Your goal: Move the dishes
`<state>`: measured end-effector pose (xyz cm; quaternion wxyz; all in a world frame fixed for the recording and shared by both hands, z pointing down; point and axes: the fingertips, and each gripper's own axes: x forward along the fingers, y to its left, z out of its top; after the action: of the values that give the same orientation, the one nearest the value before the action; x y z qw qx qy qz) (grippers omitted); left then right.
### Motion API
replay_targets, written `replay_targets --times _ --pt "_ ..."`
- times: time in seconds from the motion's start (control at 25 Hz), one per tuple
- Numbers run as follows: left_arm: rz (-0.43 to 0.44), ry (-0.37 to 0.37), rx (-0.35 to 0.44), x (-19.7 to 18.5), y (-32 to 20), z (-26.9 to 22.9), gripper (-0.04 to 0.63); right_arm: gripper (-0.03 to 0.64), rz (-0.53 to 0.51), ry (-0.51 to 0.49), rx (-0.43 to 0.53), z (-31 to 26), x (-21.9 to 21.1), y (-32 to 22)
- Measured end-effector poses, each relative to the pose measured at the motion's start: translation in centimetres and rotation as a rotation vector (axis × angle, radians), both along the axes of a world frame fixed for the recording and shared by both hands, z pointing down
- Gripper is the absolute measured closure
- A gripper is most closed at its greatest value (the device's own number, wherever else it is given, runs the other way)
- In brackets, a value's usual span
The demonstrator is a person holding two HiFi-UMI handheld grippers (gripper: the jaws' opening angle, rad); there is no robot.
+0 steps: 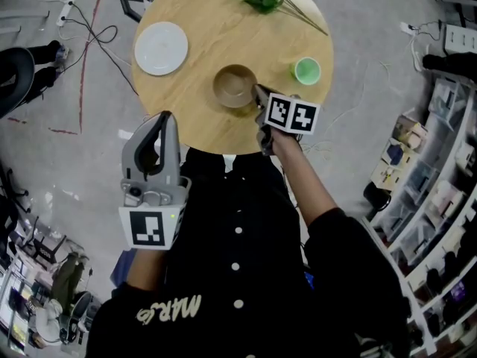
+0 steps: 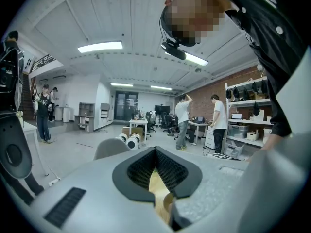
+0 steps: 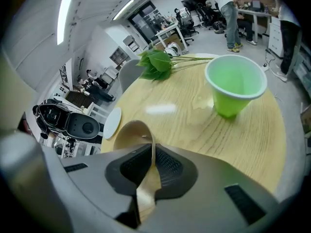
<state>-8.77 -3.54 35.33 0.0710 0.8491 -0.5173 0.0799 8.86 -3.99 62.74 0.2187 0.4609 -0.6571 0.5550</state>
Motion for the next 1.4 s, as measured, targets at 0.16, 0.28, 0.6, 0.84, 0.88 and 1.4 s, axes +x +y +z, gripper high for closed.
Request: replay_targets --times 0.16,0.28,0.6,0.84,0.88,1.4 --pt "0.000 -0.001 0.013 -0.1 -0.1 -0.5 0.592 0.506 -0.011 0.001 0.010 -0.5 0.0 -0.1" --pt "-0.004 0.003 0.030 -0.2 -0.2 -1.1 0.592 0.508 0.001 -0.003 0.052 -2.5 0.4 -0.4" --pt "-0.033 0.001 0.105 -0.8 -0.5 -5.6 0.592 0.620 0.090 -0.105 0.450 -19.2 3.1 -3.0" --pt "-0.081 0.063 0.161 -1.6 -0.5 -10.4 0.591 0.621 0.127 -0.006 0.753 -29.9 7.8 -3.7" --pt "-0.088 0.083 0.160 -1.9 -0.4 -11.2 0.592 0.621 0.137 0.023 0.815 -31.6 8.6 -3.6" --pt "-0.123 0.037 0.305 -3.6 2.2 -18.4 0.592 0.621 0.152 0.323 1.267 -45.2 16.2 2.2"
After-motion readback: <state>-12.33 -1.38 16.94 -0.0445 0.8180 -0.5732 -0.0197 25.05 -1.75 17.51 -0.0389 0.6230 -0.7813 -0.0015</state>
